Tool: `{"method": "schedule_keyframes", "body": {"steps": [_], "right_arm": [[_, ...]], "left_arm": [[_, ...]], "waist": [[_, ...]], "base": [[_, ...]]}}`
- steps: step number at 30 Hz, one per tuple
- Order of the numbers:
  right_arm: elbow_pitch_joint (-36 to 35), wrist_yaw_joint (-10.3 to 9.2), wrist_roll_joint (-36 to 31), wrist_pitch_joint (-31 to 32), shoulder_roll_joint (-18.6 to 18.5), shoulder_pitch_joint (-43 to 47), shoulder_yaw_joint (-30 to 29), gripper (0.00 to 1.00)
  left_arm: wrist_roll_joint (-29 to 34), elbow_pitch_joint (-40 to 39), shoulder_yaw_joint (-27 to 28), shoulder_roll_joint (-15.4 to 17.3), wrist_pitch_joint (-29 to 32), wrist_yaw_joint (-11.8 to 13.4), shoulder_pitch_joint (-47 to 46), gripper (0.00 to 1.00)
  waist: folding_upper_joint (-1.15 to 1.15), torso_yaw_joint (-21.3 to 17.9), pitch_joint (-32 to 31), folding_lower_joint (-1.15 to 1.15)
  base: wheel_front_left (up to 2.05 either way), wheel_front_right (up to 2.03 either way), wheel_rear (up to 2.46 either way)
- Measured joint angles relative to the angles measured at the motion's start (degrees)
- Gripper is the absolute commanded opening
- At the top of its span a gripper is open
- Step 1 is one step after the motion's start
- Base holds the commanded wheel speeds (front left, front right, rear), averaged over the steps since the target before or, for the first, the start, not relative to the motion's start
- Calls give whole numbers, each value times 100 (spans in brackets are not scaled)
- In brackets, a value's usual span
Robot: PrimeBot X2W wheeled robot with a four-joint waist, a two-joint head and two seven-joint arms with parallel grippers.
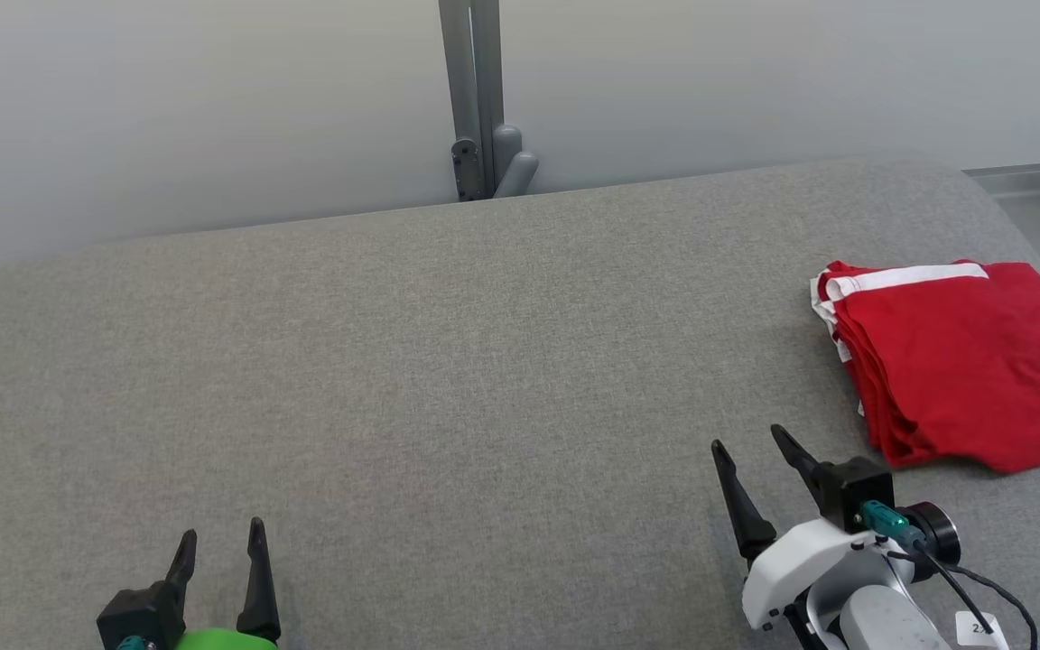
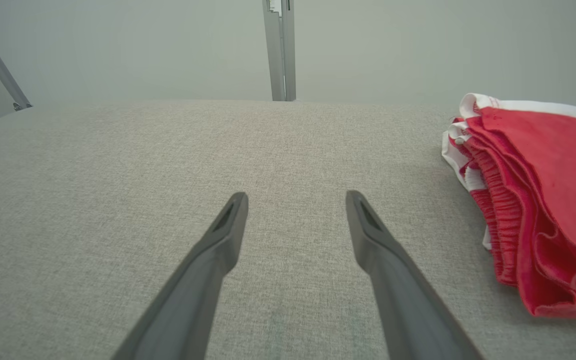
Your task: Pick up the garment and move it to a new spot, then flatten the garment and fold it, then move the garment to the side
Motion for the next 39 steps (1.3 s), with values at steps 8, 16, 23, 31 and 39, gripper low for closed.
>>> {"method": "schedule_keyframes", "body": {"steps": [8,16,23,31,39], "right_arm": [[-60,0,-11,0,1,14,-21,100],[-66,0,-8,0,1,14,-23,100],[-54,-3,29,0,-10,-4,122,100],[-41,-4,11,0,10,14,81,100],[-55,-4,94,0,3,14,170,100]], "left_arm": [[0,57,-37,0,0,-11,6,100],[0,63,-69,0,0,-11,5,100],[-55,38,-87,-10,-5,48,21,100],[-51,111,-146,-9,0,4,16,100],[-85,113,-182,-9,0,-31,16,100]], "waist": [[0,55,39,0],[0,81,110,0],[0,68,125,0],[0,428,121,0],[0,565,103,0]], "base": [[0,0,0],[0,0,0],[0,0,0],[0,0,0],[0,0,0]]}}
